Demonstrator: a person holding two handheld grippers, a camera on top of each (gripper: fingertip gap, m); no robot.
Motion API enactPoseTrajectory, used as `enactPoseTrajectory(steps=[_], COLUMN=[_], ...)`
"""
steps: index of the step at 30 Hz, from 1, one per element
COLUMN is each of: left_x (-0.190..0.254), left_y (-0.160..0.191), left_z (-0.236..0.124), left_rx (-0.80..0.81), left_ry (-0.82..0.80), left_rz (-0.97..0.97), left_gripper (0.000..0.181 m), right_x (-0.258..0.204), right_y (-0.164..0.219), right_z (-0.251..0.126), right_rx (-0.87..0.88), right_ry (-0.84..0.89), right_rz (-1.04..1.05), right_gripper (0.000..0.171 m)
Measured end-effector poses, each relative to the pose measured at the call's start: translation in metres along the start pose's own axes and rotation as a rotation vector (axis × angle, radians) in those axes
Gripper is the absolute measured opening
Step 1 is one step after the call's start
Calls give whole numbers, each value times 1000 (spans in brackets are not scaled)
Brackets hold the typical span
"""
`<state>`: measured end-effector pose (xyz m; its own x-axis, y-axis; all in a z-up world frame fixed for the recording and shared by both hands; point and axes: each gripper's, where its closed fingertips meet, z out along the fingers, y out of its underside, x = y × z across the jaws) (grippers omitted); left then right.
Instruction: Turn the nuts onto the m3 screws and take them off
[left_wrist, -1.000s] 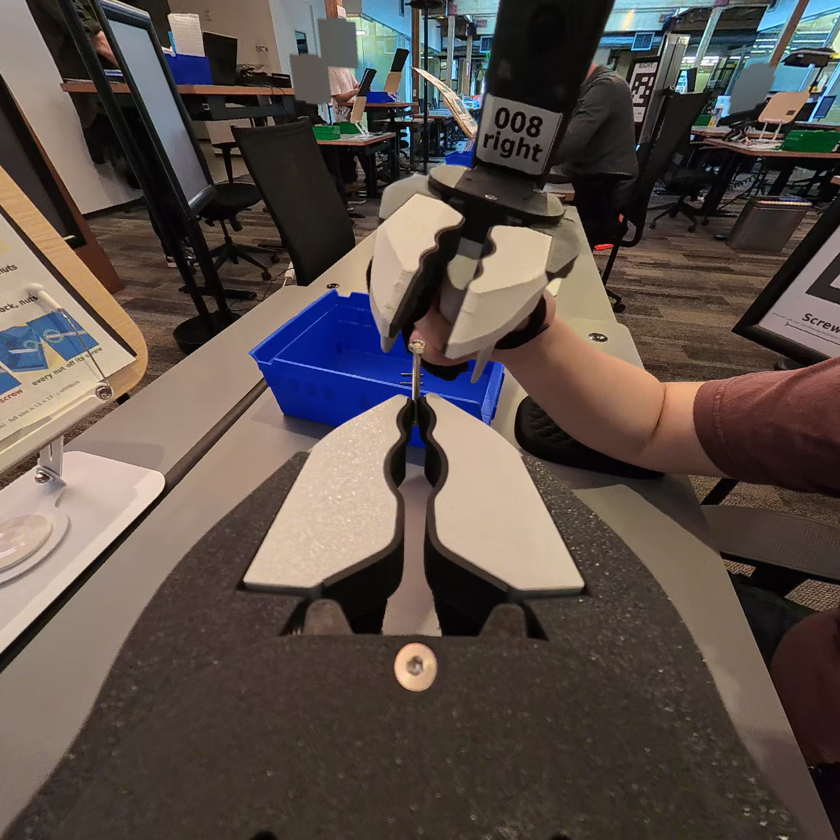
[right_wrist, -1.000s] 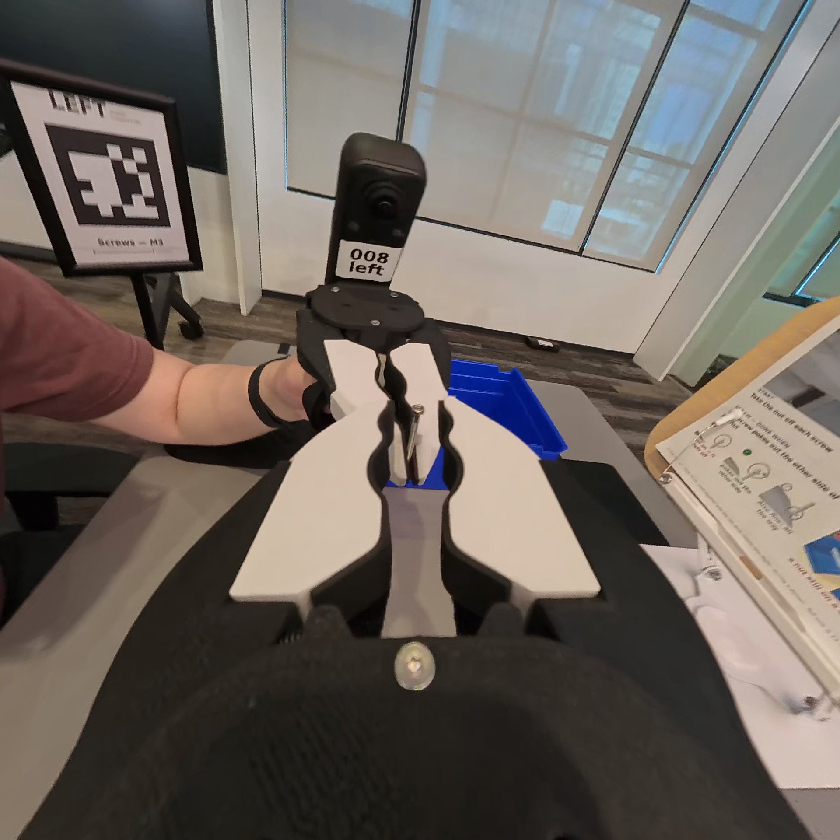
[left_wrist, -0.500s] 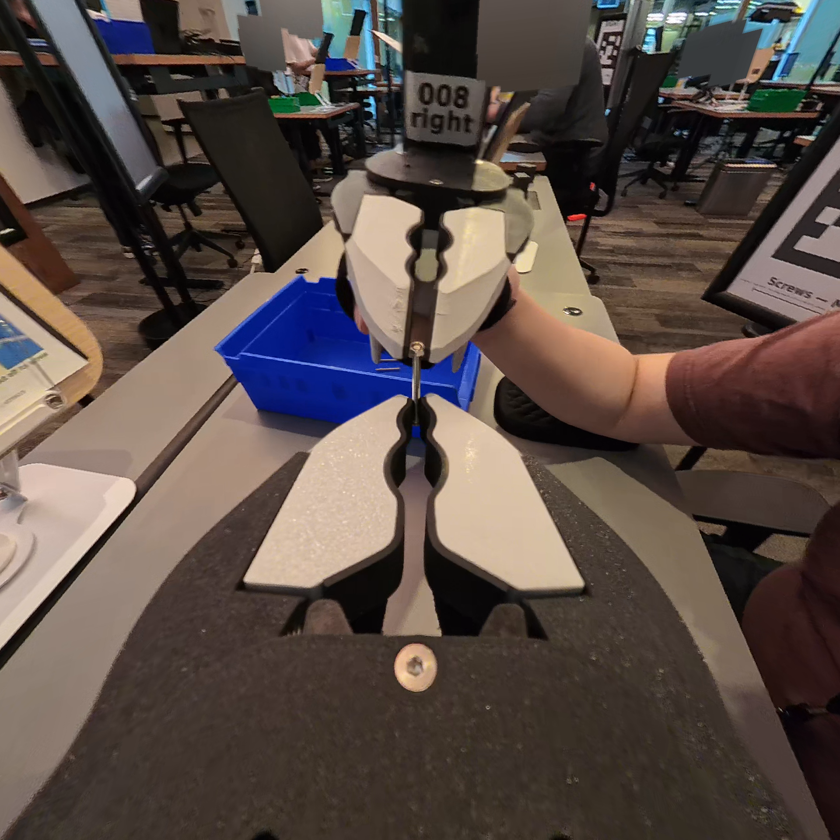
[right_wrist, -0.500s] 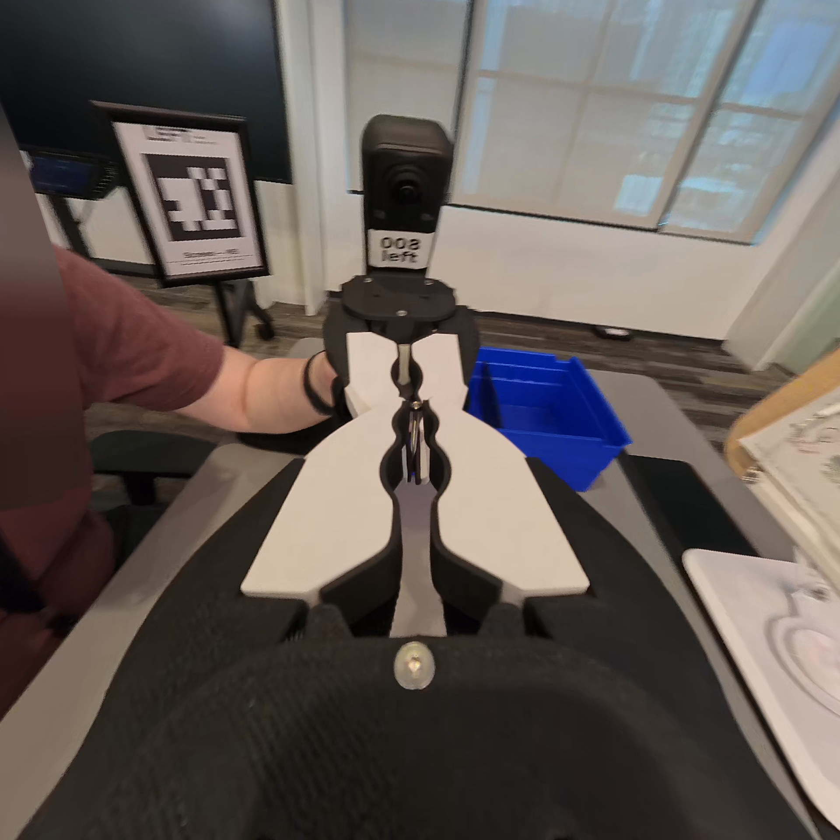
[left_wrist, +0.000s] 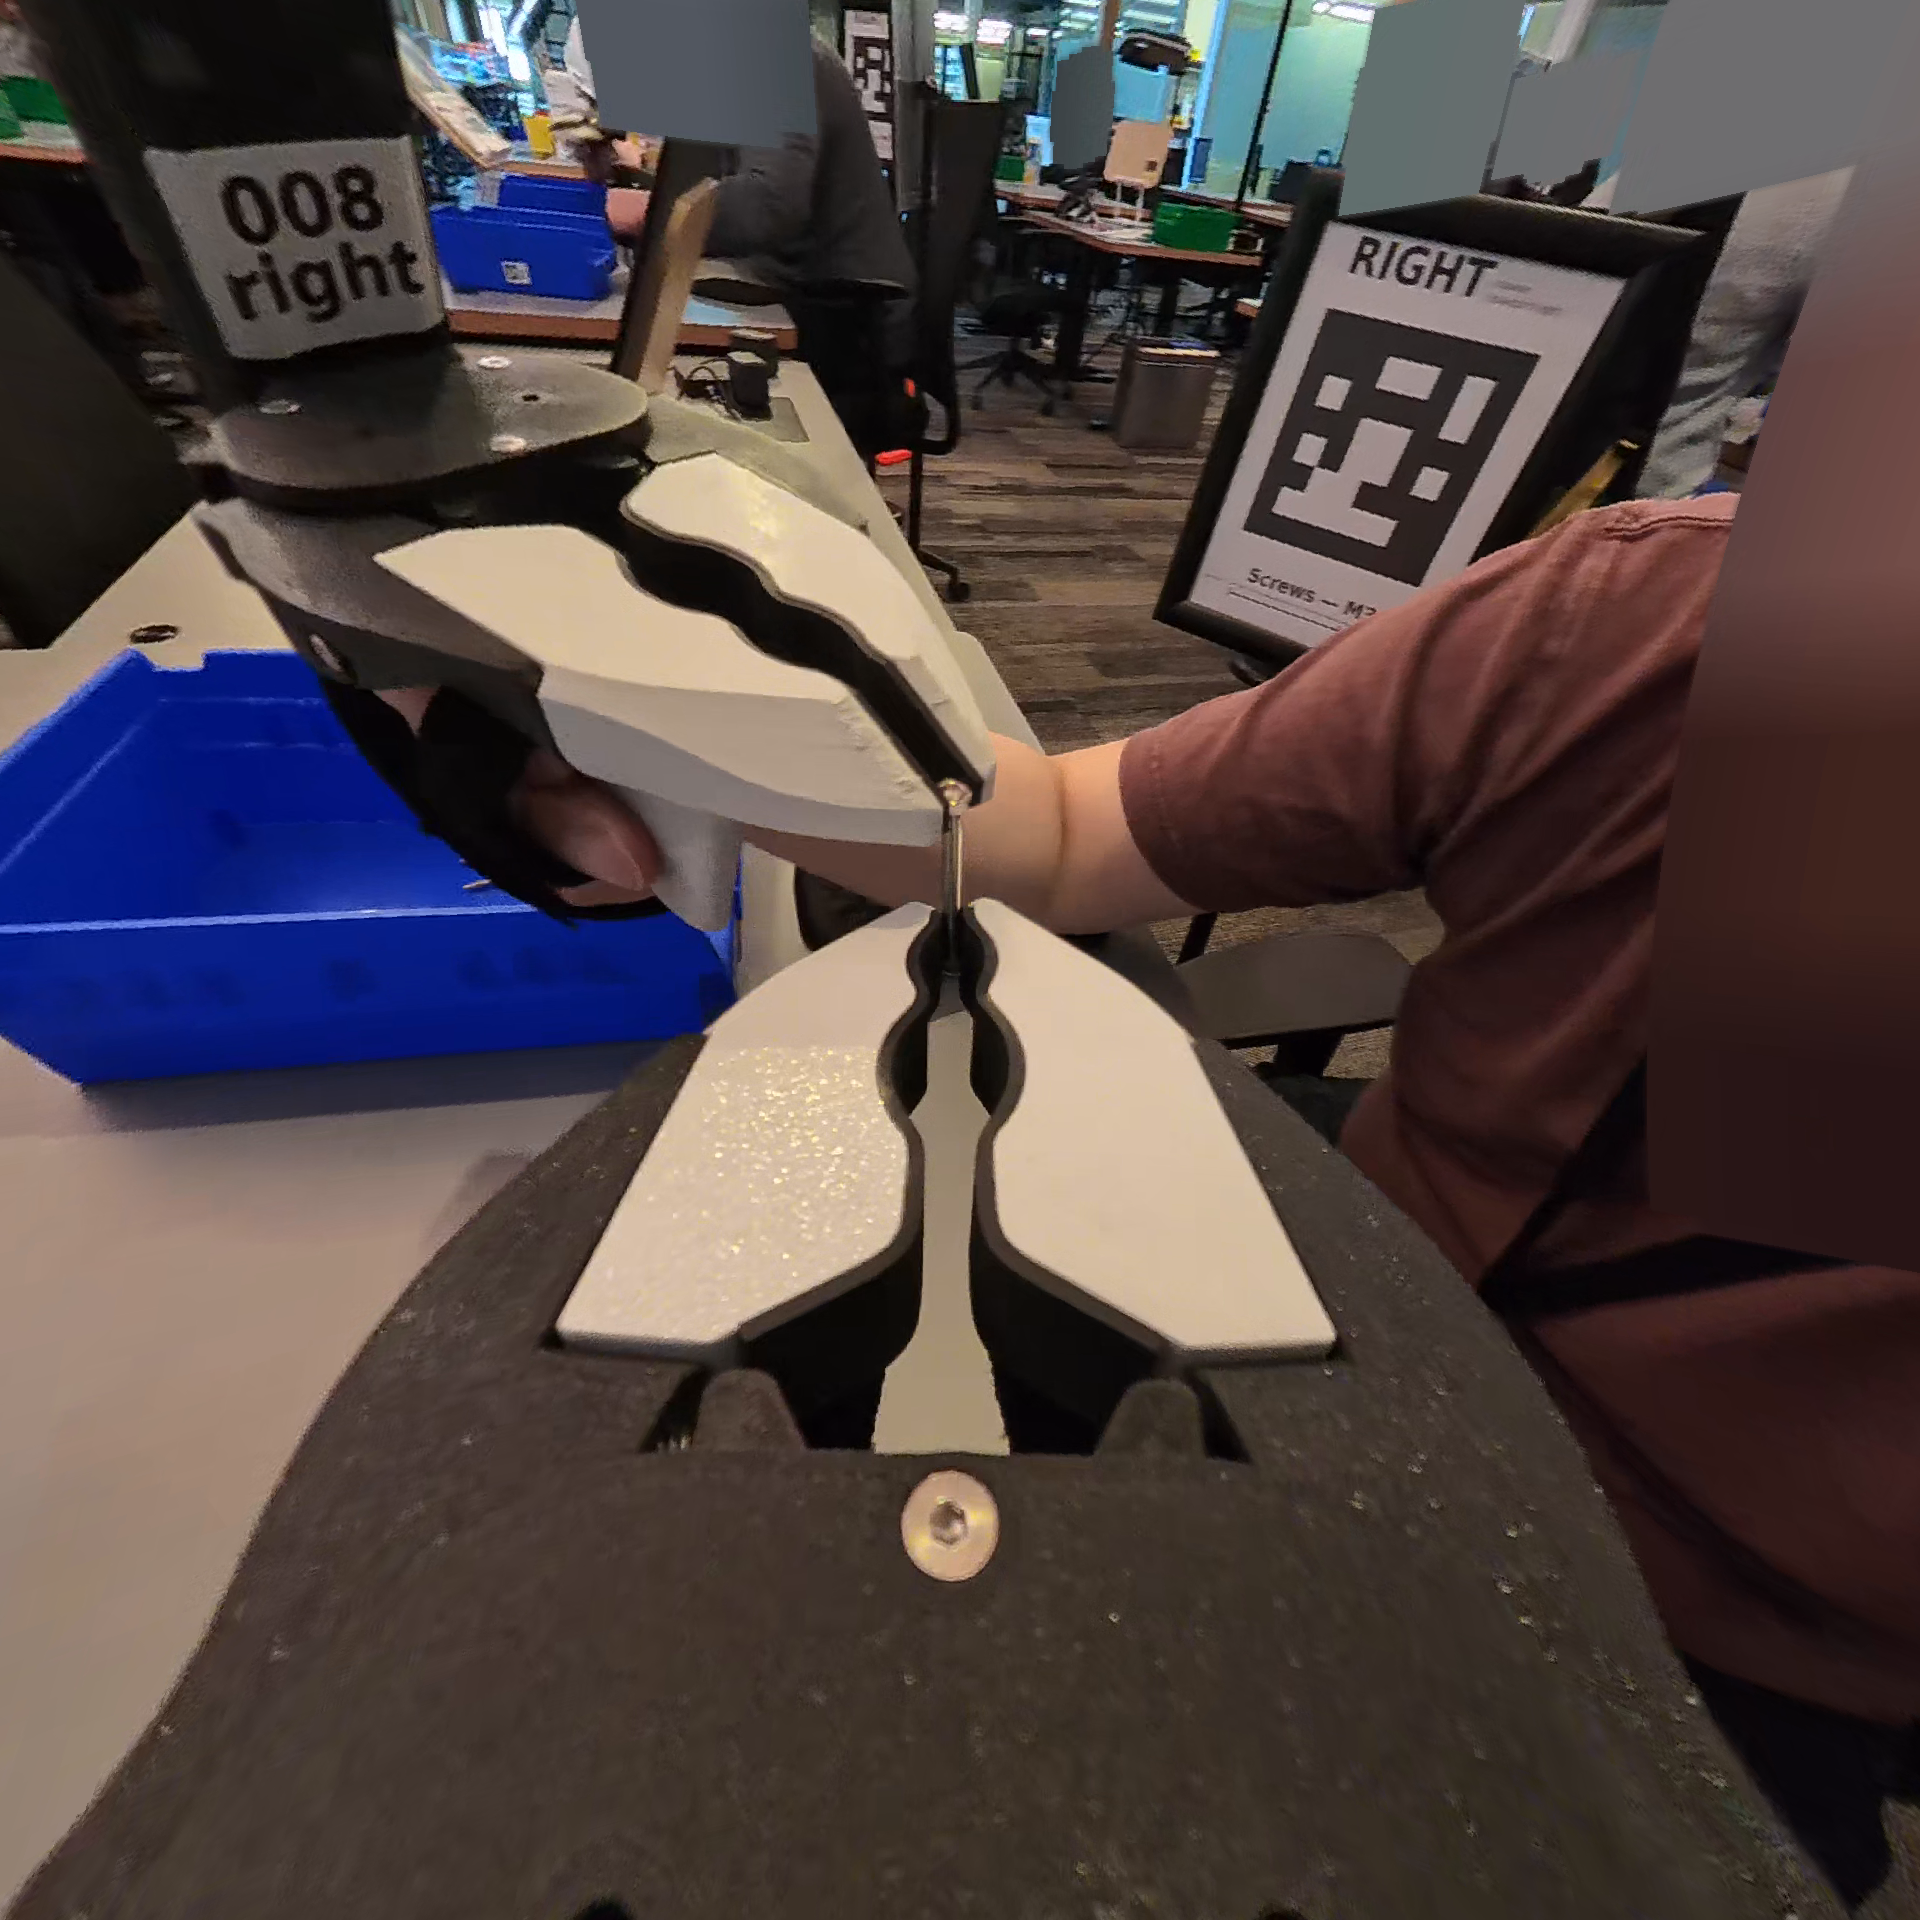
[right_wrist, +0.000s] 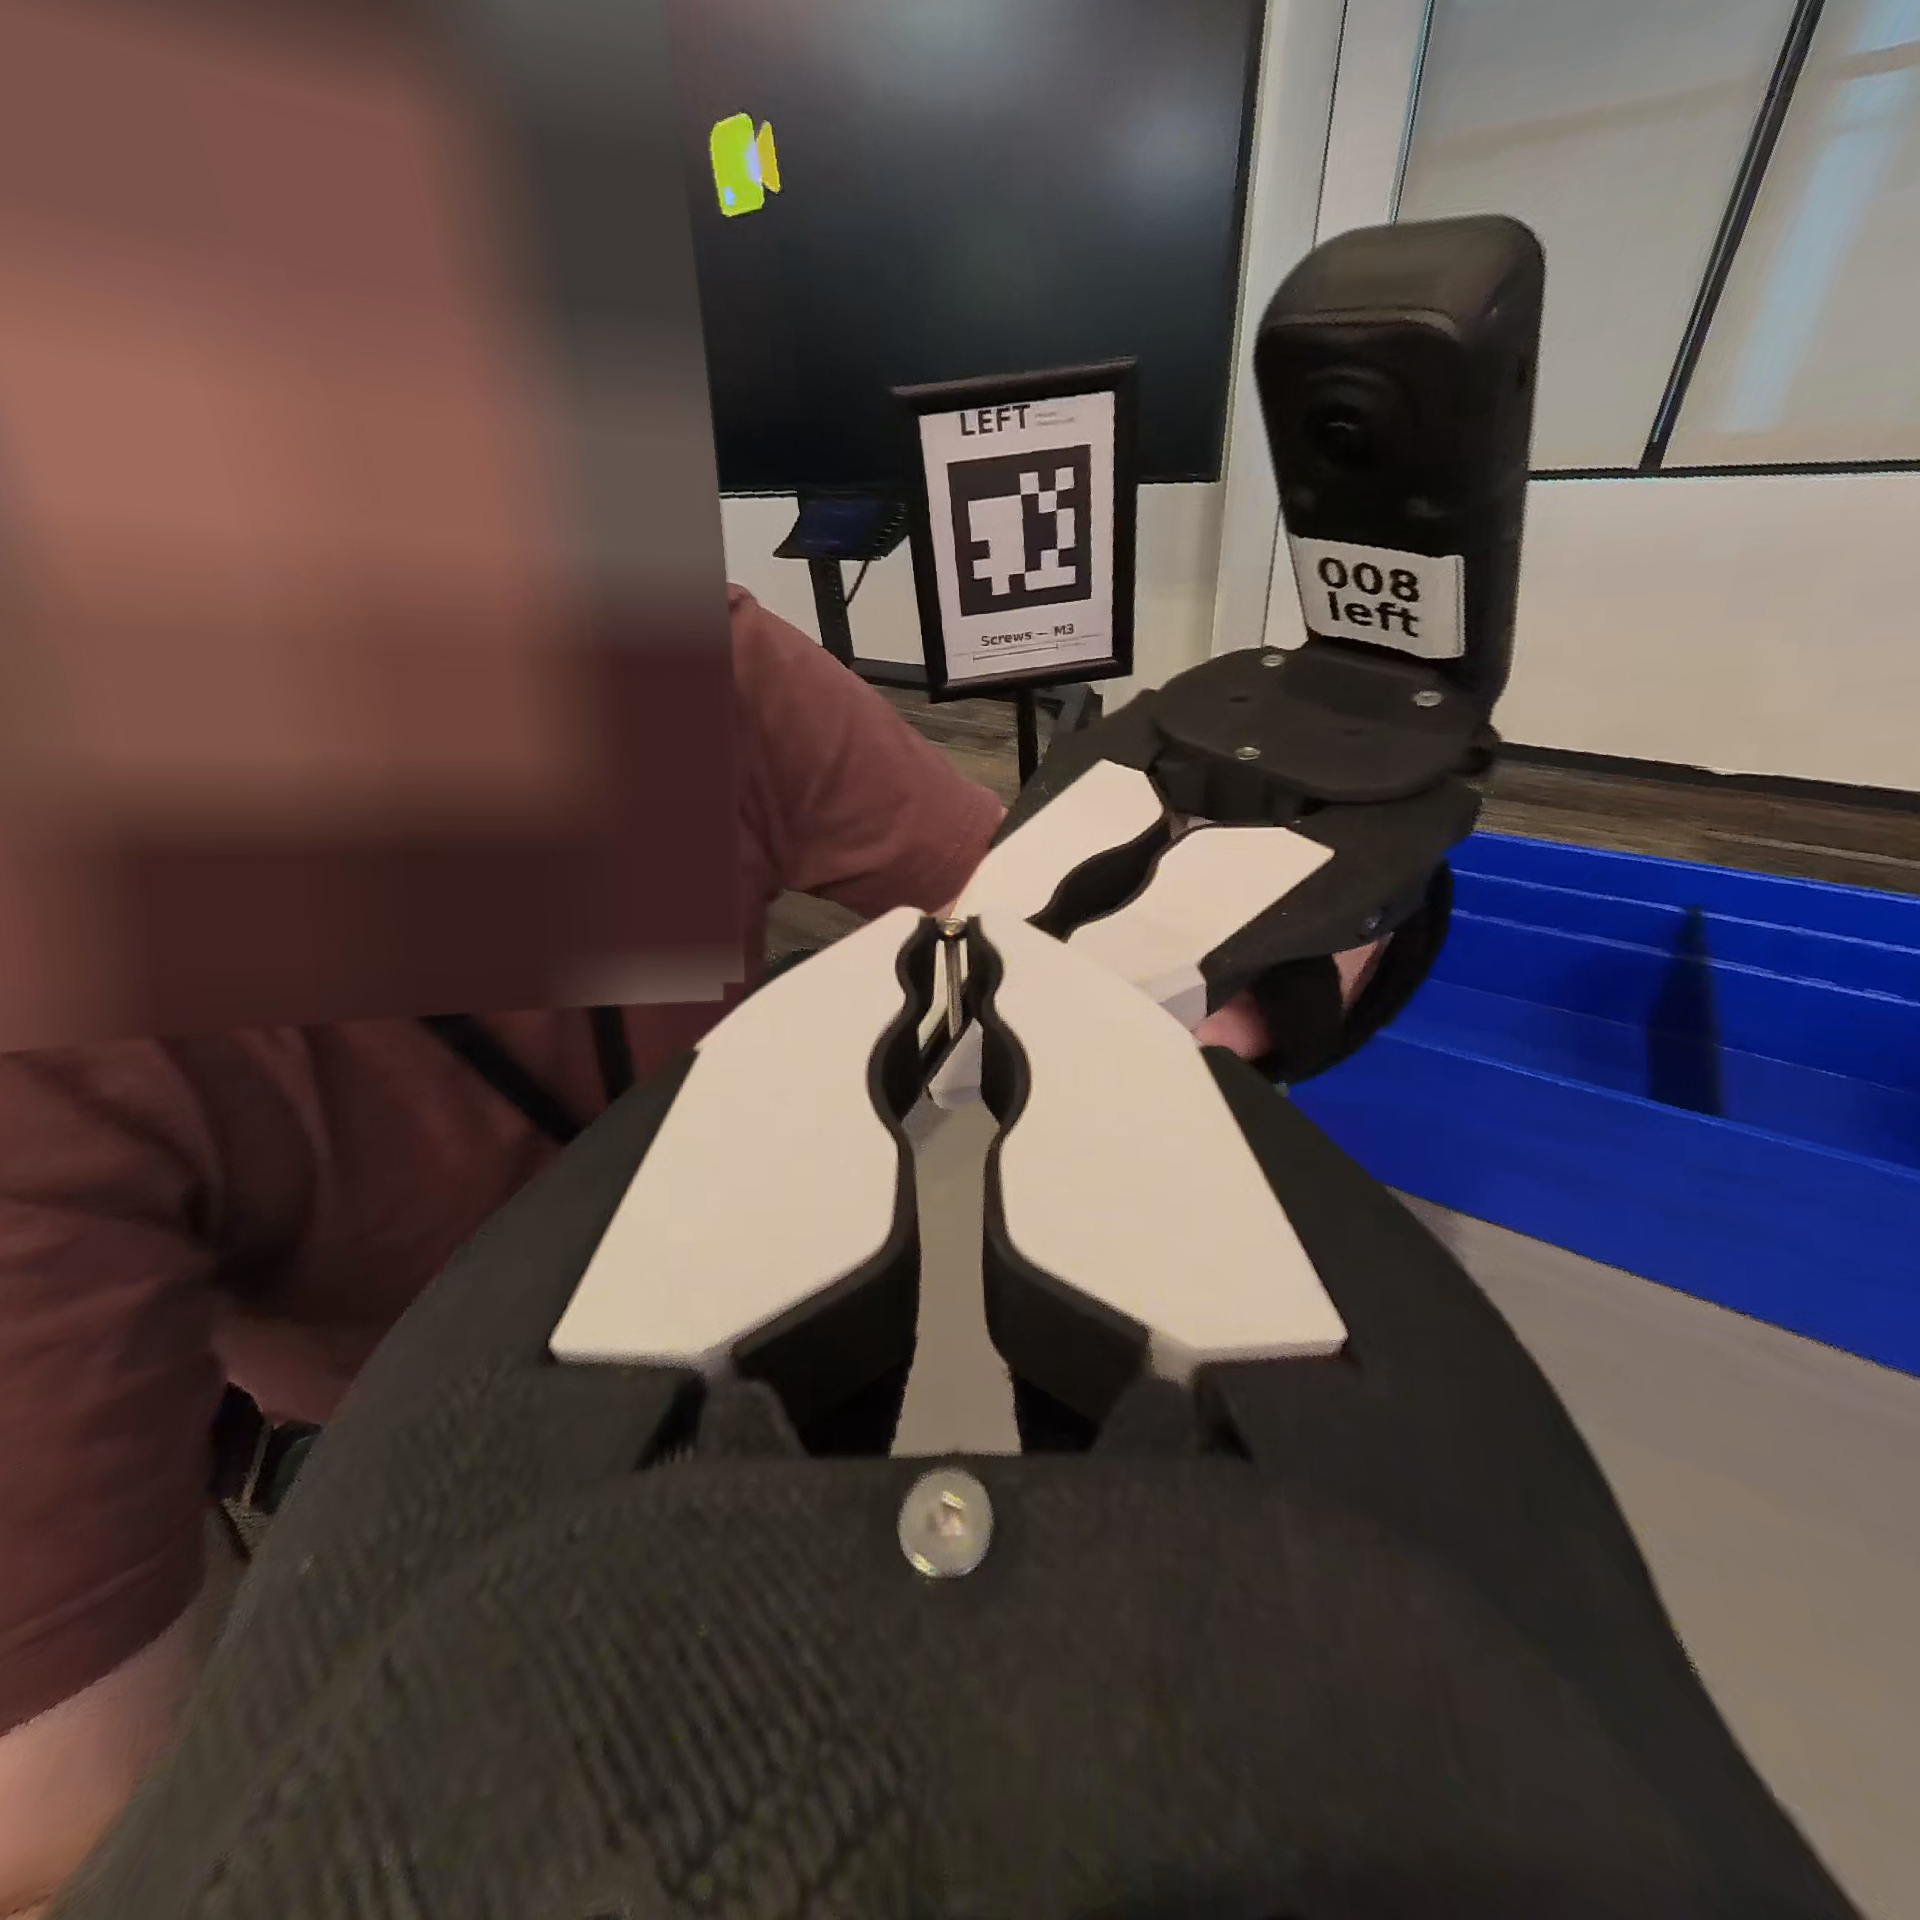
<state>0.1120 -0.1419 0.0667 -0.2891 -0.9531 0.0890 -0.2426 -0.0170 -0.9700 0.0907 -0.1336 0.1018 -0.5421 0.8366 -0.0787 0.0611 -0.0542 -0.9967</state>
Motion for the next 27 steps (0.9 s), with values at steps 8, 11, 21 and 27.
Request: enactPoseTrajectory(steps=[8, 11, 21, 27], left_x=[-52, -72, -80, -69], left_y=[-1, 5, 7, 0], left_z=[-26, -38, -46, -39], left_rx=[33, 24, 39, 59], left_ry=[-289, -407, -441, -382], left_rz=[-108, -159, -194, -162], left_gripper=[2, 2, 2, 2], right_x=[52, 74, 85, 74], right_y=[-5, -2, -4, -10], right_z=[-21, -28, -30, -23], right_rx=[-26, -61, -59, 10], right_ry=[401, 581, 683, 572], right_rz=[-28, -11, -37, -56], right_gripper=[6, 6, 25, 23])
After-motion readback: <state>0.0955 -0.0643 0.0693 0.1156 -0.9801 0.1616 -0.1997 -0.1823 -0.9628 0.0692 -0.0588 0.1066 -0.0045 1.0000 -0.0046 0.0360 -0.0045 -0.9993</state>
